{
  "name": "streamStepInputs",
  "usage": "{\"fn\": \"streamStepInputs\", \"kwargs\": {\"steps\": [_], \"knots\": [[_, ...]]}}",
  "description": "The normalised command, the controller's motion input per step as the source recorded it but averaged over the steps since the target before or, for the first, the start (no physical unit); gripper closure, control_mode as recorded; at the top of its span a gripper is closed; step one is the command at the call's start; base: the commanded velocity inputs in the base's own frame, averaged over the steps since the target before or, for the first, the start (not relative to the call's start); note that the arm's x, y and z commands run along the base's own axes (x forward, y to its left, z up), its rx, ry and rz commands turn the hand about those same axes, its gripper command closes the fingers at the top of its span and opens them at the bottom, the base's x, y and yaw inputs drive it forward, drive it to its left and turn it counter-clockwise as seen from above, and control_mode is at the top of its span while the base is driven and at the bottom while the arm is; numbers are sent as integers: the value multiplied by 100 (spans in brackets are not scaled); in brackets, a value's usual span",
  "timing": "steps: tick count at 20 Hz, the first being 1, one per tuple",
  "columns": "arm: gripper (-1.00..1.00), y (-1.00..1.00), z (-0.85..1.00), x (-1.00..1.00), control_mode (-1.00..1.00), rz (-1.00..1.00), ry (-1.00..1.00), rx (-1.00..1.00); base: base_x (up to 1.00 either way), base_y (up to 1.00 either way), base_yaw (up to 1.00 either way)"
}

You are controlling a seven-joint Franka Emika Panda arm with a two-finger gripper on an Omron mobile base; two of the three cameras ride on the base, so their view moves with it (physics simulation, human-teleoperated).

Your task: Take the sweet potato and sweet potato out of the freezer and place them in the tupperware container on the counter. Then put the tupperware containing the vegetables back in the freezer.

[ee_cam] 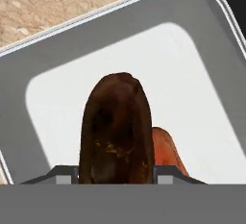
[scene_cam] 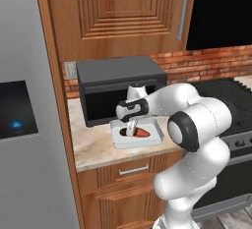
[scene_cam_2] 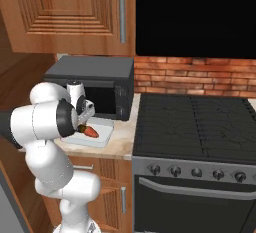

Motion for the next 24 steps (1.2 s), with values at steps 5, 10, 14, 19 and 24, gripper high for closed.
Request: {"fn": "streamStepInputs", "kwargs": {"steps": [5,10,14,19,24], "knots": [[-100,1,-11,22,-100,0,0,0,0,0,0],[-100,0,0,5,-100,0,0,0,0,0,0],[-100,0,0,-12,-100,0,-8,0,0,0,0],[-100,0,6,-36,-100,0,-15,0,0,0,0],[-100,-17,31,-27,-100,-3,-2,3,0,0,0]]}}
